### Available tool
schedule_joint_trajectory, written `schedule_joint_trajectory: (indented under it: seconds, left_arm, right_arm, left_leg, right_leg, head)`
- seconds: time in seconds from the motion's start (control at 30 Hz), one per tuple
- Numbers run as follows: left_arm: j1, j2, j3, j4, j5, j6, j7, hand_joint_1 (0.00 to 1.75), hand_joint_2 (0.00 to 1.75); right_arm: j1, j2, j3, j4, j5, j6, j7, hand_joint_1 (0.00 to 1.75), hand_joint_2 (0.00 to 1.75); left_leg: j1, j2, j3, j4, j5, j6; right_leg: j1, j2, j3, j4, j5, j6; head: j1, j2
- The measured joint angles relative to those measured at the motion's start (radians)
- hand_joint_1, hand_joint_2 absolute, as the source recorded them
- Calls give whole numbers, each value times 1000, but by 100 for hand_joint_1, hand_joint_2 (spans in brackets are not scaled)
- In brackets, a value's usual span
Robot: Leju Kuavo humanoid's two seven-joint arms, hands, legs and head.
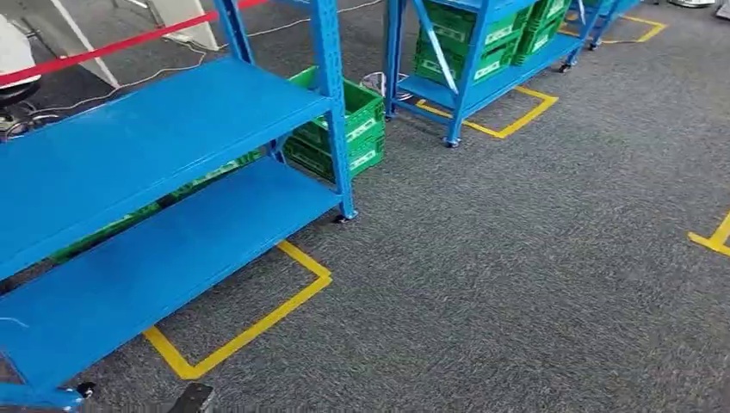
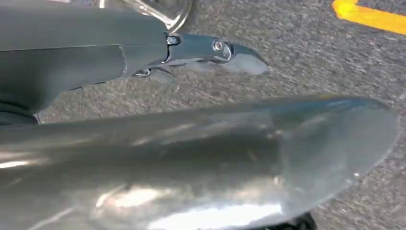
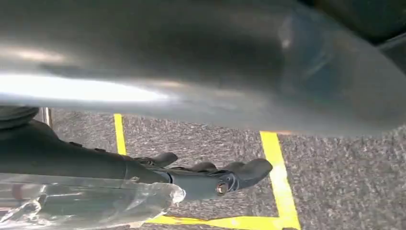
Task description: Take the parts from the cabinet and place them on the table.
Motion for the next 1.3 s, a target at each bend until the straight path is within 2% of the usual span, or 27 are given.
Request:
schedule_joint_trajectory:
  seconds: [0.03, 0.07, 0.13, 0.2, 0.23, 0.27, 0.3, 0.37, 0.4, 0.43, 0.57, 0.63, 0.67, 0.73, 0.77, 0.8, 0.87, 0.9, 0.93, 0.97, 1.03, 1.07, 1.1, 1.13, 1.17, 1.23, 1.3]
  left_arm:
    - [2, -1, 0, 0, -9, 0, 6, 0, 0]
    - [6, -2, 0, 0, -9, 0, 7, 0, 0]
    - [5, -2, 0, 0, -9, 2, 8, 0, 0]
    - [0, -3, 0, 0, -10, 2, 8, 0, 0]
    - [1, -4, 0, 0, -10, 2, 9, 0, 0]
    - [4, -5, 0, 0, -10, 2, 10, 0, 0]
    - [7, -5, 0, 0, -10, 2, 12, 0, 0]
    - [9, -7, 1, 0, -10, 2, 13, 0, 0]
    - [9, -8, 1, 0, -10, 2, 13, 0, 0]
    - [6, -7, 1, 0, -10, 2, 13, 0, 0]
    - [8, -7, 0, 0, -10, 2, 13, 0, 0]
    - [9, -5, 0, 0, -10, 2, 14, 0, 0]
    - [5, -6, 0, 0, -10, 2, 14, 0, 0]
    - [3, -8, 0, 0, -11, 2, 15, 0, 0]
    - [6, -8, 0, 0, -11, 2, 16, 0, 0]
    - [11, -7, 0, 0, -11, 2, 17, 0, 0]
    - [15, -6, 0, 0, -11, 2, 18, 0, 0]
    - [15, -6, 0, 0, -11, 2, 18, 0, 0]
    - [14, -7, 0, 1, -11, 2, 19, 0, 0]
    - [10, -8, 0, 1, -11, 3, 20, 0, 0]
    - [11, -9, 0, 1, -14, 5, 21, 0, 0]
    - [12, -9, 0, 1, -14, 5, 22, 0, 0]
    - [14, -8, 1, 1, -14, 5, 23, 0, 0]
    - [14, -7, 1, 1, -14, 6, 23, 0, 0]
    - [11, -7, 1, 1, -13, 5, 24, 0, 0]
    - [9, -8, 2, 1, -2, -9, 29, 0, 0]
    - [18, -9, 5, 1, 7, -17, 32, 0, 0]
  right_arm:
    - [-3, 0, -2, 0, -3, 0, 4, 0, 0]
    - [-5, 0, -2, 0, -3, 0, 4, 0, 0]
    - [-4, 0, -2, 0, -3, -3, 3, 0, 0]
    - [1, 0, -2, 0, -2, -3, 3, 0, 0]
    - [3, 0, -3, 0, -2, -3, 2, 0, 0]
    - [5, 0, -3, 0, -2, -3, 2, 0, 0]
    - [4, 0, -3, 0, -1, -3, 1, 0, 0]
    - [4, 0, -3, 0, -1, -3, 0, 0, 0]
    - [5, 0, -3, 0, -1, -4, 0, 0, 0]
    - [6, 0, -3, 0, -1, -3, -1, 0, 0]
    - [5, 0, -3, 0, 0, -3, -3, 0, 0]
    - [5, 0, -4, 0, 1, -3, -6, 0, 0]
    - [7, 0, -4, 0, 1, -3, -8, 0, 0]
    - [13, 0, -4, 0, 1, -4, -9, 0, 0]
    - [15, 0, -4, 0, 1, -4, -9, 0, 0]
    - [16, -1, -4, 0, 2, -4, -9, 0, 0]
    - [16, 0, -4, 0, 2, -5, -11, 0, 0]
    - [17, 0, -4, 0, 5, -5, -11, 0, 0]
    - [16, -1, -4, 0, 5, -7, -12, 0, 0]
    - [17, -1, -4, 0, 5, -9, -13, 0, 0]
    - [12, -3, -4, 0, 6, -11, -12, 0, 0]
    - [9, -3, -4, 0, 7, -12, -13, 0, 0]
    - [4, -3, -4, 0, 7, -11, -13, 0, 0]
    - [0, -3, -4, 0, 7, -14, -15, 0, 0]
    - [1, -3, -3, 0, 7, -14, -15, 0, 0]
    - [6, -3, -3, 0, 7, -14, -15, 0, 0]
    - [17, -3, -3, 0, 7, -14, -16, 0, 0]
  left_leg:
    - [-4, -44, -7, -7, -7, 26]
    - [3, -61, 2, -13, -3, 37]
    - [6, -81, 4, -14, -3, 49]
    - [5, -111, 5, -13, -6, 57]
    - [4, -126, 7, -13, -8, 59]
    - [4, -142, 12, -13, -12, 59]
    - [4, -157, 18, -13, -15, 58]
    - [6, -187, 36, -13, -26, 50]
    - [7, -200, 42, -13, -33, 45]
    - [1, -210, 39, -6, -39, 37]
    - [15, -250, 33, -13, -43, 15]
    - [6, -144, 10, 42, -63, 5]
    - [6, -122, -39, 119, -95, 2]
    - [6, -110, -146, 278, -138, 1]
    - [6, -109, -178, 309, -126, 1]
    - [6, -108, -185, 293, -84, 2]
    - [5, -94, -147, 163, 36, 8]
    - [2, -54, -120, 84, 91, 14]
    - [-15, -1, -106, 61, 75, 14]
    - [-12, -8, -91, 30, 43, 29]
    - [-9, -36, -89, 30, 27, 40]
    - [-5, -48, -81, 30, 20, 46]
    - [-1, -64, -66, 27, 15, 52]
    - [-1, -73, -56, 25, 4, 59]
    - [0, -85, -48, 25, -5, 65]
    - [2, -118, -25, 24, -27, 68]
    - [3, -154, 13, 24, -54, 66]
  right_leg:
    - [2, -41, 13, -9, -7, 17]
    - [-1, -41, 15, -8, -14, 27]
    - [-7, 54, -20, 74, -57, 36]
    - [-7, 79, -110, 245, -126, 40]
    - [-7, 83, -149, 306, -139, 40]
    - [-7, 83, -165, 316, -124, 40]
    - [-7, 83, -156, 278, -84, 39]
    - [-13, 100, -90, 117, 19, 38]
    - [-19, 138, -56, 35, 51, 40]
    - [-27, 190, -41, 12, 24, 37]
    - [-21, 152, -27, 8, 11, 12]
    - [-22, 127, -6, -5, 3, -4]
    - [-20, 112, 4, -8, -3, -7]
    - [-18, 78, 22, -9, -23, -8]
    - [-18, 64, 34, -9, -34, -8]
    - [-18, 51, 52, -9, -47, -6]
    - [-19, 26, 89, -10, -75, 2]
    - [-19, 13, 102, -12, -90, 5]
    - [-8, 3, 116, -14, -110, 13]
    - [-4, -6, 123, -16, -124, 18]
    - [-1, -28, 166, -29, -120, 29]
    - [0, -28, 171, -29, -117, 35]
    - [-6, -5, 156, -3, -115, 36]
    - [-8, 45, 122, 63, -108, 37]
    - [-9, 68, 67, 146, -123, 39]
    - [-10, 80, -40, 274, -197, 42]
    - [-10, 82, -101, 288, -243, 42]
  head:
    - [5, 0]
    - [2, 0]
    - [15, 0]
    - [18, 0]
    - [19, 0]
    - [19, 0]
    - [20, 0]
    - [20, 0]
    - [21, 0]
    - [21, 0]
    - [19, 0]
    - [5, 0]
    - [5, 0]
    - [3, 0]
    - [3, 0]
    - [3, 0]
    - [3, 0]
    - [3, 0]
    - [4, 0]
    - [-3, 0]
    - [10, 0]
    - [12, 0]
    - [12, 1]
    - [12, 0]
    - [14, 0]
    - [18, 0]
    - [18, 0]
